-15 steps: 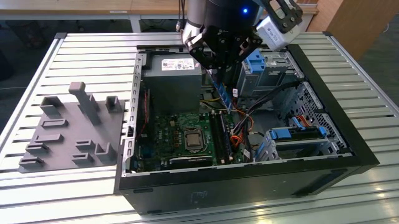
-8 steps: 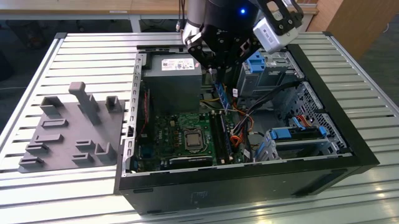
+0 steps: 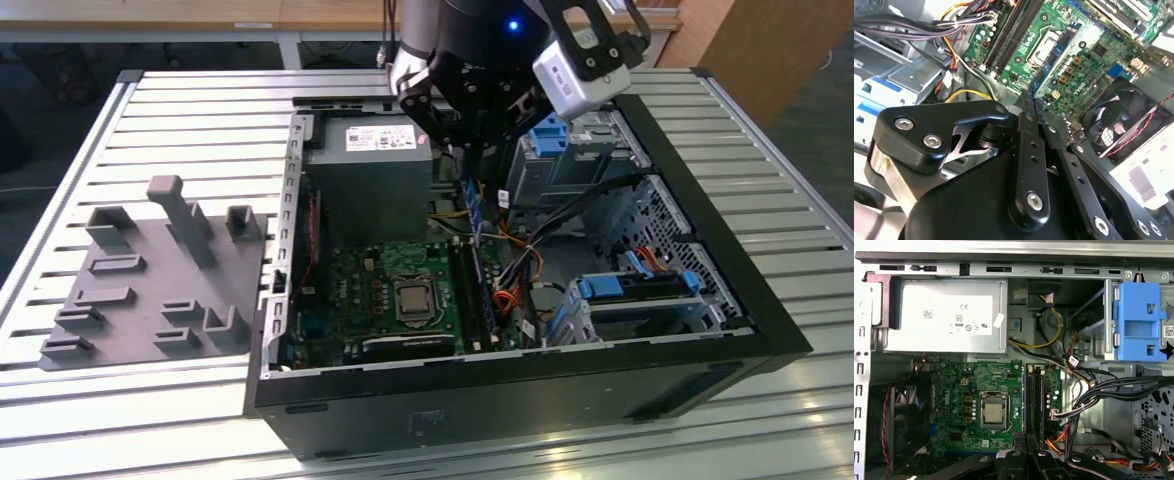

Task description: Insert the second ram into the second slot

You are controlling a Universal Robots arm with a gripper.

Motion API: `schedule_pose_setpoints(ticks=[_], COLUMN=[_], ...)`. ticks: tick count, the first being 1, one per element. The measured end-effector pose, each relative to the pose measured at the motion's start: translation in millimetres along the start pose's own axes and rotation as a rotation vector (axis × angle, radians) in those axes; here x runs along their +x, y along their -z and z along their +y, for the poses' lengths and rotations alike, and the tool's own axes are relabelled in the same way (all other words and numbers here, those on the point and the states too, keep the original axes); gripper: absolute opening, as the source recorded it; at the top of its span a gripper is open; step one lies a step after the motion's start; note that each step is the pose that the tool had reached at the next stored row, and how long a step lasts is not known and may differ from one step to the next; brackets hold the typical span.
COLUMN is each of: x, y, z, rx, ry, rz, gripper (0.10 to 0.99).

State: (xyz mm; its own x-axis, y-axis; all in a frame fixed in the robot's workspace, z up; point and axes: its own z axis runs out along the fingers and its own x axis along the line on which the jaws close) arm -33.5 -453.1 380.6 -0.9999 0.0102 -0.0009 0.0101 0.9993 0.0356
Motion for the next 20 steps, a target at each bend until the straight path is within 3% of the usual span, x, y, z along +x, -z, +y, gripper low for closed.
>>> schedule_pose_setpoints(ticks=[5,20], x=[0.0,-0.1], y=[-0.7,-11.6], z=[0.0,-0.7], rx=[0.0,0.0], ry=[-0.034,-0.034], rz=[-0.0012,-0.0013], gripper=[0.118,0.118])
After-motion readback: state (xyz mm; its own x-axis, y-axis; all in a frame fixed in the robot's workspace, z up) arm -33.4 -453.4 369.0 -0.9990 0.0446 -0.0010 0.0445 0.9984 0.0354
